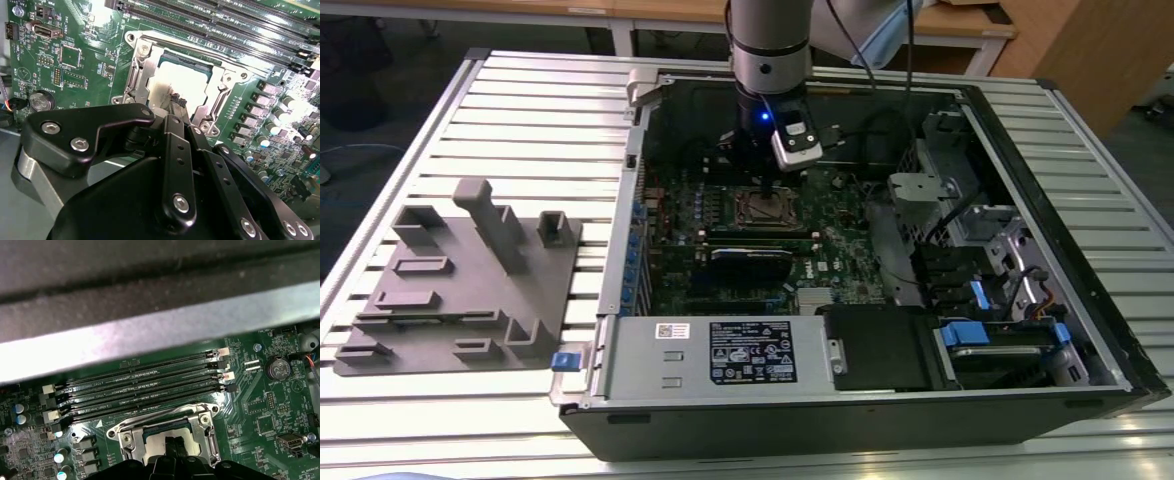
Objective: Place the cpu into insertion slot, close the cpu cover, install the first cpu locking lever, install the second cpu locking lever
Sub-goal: 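Install the first cpu locking lever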
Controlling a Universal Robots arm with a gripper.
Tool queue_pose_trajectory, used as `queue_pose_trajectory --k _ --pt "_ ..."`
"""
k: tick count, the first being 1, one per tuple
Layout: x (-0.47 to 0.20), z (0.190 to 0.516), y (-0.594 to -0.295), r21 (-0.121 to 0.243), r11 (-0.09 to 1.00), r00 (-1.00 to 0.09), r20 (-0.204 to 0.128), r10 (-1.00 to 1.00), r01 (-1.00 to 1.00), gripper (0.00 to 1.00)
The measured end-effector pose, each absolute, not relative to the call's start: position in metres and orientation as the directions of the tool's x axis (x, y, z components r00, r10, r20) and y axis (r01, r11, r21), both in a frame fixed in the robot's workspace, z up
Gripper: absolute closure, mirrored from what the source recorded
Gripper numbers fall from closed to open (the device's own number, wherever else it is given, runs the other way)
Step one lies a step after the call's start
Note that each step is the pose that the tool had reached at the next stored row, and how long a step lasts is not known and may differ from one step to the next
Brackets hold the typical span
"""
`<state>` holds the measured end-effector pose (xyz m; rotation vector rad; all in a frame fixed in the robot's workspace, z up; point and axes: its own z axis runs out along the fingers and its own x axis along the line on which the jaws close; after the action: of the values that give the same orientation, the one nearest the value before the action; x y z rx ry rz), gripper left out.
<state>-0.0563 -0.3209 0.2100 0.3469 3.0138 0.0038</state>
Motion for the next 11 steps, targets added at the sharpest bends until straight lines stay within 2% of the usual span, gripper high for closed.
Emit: queue_pose_trajectory --k 7,9,11 --pt "-0.0561 0.21 -0.3209 0.014 0.974 -0.968 -0.104 0.227 0.226 0.89" --pt "-0.0562 0.2097 -0.3209 0.008 0.974 -0.971 -0.081 0.227 0.227 0.89" --pt "-0.0563 0.2098 -0.321 0.006 0.974 -0.971 -0.075 0.227 0.227 0.89"
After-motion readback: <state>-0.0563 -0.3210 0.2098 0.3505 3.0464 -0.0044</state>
